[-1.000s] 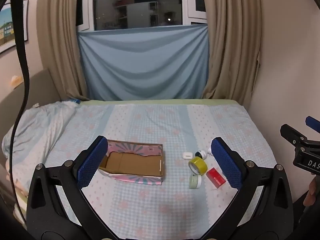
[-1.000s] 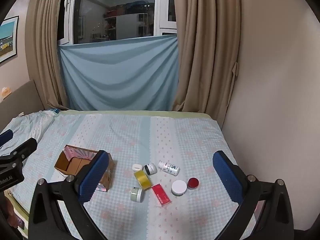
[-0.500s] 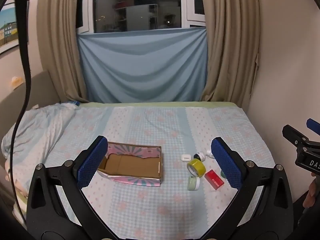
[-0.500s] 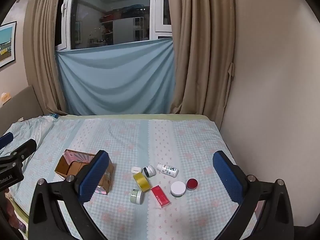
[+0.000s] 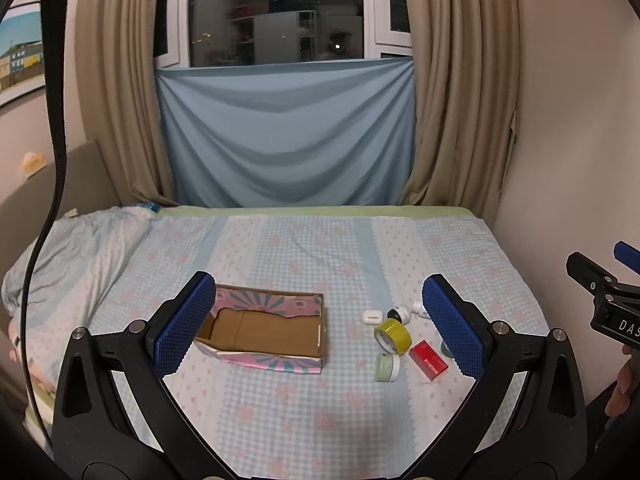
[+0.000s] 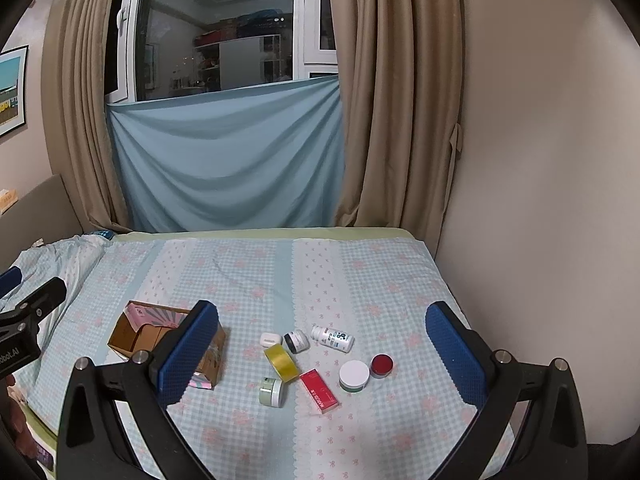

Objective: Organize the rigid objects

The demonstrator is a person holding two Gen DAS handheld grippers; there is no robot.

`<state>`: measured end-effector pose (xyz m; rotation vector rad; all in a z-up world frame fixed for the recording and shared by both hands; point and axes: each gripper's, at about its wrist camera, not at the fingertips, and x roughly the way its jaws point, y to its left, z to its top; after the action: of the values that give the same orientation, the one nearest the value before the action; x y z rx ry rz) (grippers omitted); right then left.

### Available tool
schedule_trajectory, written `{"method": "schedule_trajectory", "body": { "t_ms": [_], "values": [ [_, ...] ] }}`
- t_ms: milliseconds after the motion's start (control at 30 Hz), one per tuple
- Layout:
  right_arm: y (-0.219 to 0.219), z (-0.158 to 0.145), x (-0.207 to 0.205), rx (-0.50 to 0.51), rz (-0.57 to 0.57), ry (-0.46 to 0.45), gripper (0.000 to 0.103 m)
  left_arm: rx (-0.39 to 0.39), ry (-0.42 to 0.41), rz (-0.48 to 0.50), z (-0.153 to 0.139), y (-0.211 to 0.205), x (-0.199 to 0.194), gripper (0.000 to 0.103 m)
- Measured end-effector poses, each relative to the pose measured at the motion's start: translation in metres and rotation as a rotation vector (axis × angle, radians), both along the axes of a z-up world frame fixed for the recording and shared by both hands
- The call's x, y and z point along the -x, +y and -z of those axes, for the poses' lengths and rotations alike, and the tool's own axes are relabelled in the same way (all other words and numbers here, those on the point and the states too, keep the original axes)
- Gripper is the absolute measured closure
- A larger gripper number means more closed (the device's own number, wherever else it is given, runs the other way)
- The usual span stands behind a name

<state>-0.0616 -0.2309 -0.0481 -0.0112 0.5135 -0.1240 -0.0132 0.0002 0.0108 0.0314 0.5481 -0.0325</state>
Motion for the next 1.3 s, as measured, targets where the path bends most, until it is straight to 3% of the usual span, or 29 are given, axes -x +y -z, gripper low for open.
{"method": "schedule_trajectory", "body": {
  "t_ms": [1300],
  "values": [
    [-0.0010,0.0005,0.0019,-0.006,0.010,-0.001,0.000,0.021,0.012,0.031,0.0015,-0.0024,-0.0006,0.001]
  ]
}}
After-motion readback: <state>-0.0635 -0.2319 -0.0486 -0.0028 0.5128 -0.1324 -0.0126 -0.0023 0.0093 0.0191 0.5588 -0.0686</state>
